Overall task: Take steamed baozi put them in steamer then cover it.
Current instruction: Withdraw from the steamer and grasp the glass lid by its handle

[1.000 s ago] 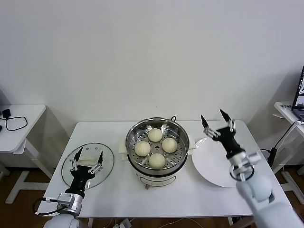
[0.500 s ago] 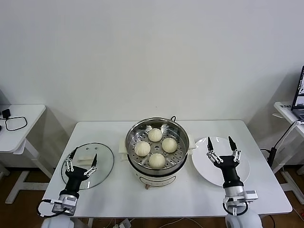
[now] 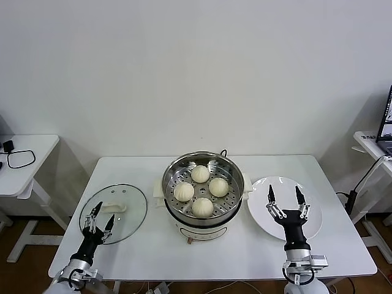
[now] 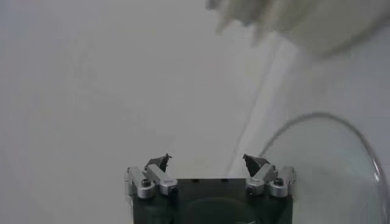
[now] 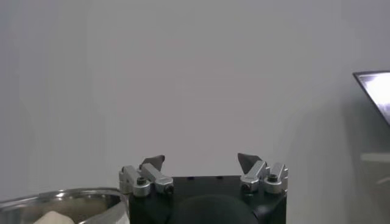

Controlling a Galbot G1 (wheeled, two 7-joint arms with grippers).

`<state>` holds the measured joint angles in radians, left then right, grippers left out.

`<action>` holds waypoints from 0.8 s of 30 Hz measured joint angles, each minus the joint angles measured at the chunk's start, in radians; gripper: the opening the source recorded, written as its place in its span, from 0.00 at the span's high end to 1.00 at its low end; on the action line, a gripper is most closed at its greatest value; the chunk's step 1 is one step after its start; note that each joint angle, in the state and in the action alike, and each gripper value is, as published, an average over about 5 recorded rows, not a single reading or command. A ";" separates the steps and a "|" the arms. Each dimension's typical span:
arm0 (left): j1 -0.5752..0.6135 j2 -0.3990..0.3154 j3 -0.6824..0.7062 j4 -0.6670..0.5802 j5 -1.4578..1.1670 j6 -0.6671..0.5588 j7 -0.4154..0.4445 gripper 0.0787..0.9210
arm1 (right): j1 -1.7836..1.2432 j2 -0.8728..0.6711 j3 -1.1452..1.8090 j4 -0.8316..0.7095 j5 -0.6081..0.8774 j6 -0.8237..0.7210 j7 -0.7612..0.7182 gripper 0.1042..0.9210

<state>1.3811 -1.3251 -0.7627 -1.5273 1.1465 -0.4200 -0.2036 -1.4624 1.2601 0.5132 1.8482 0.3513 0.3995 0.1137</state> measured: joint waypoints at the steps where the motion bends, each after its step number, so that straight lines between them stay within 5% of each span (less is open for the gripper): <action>1: -0.007 0.003 -0.001 0.012 0.022 -0.002 -0.009 0.12 | 0.001 0.001 0.001 -0.003 -0.001 0.001 0.000 0.12; 24: -0.179 0.052 0.039 0.202 0.227 0.025 -0.085 0.12 | -0.003 0.018 0.006 -0.048 -0.023 0.020 -0.007 0.12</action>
<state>1.2021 -1.2731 -0.7237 -1.3256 1.3731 -0.3953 -0.2886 -1.4659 1.2784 0.5195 1.8001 0.3280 0.4192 0.1070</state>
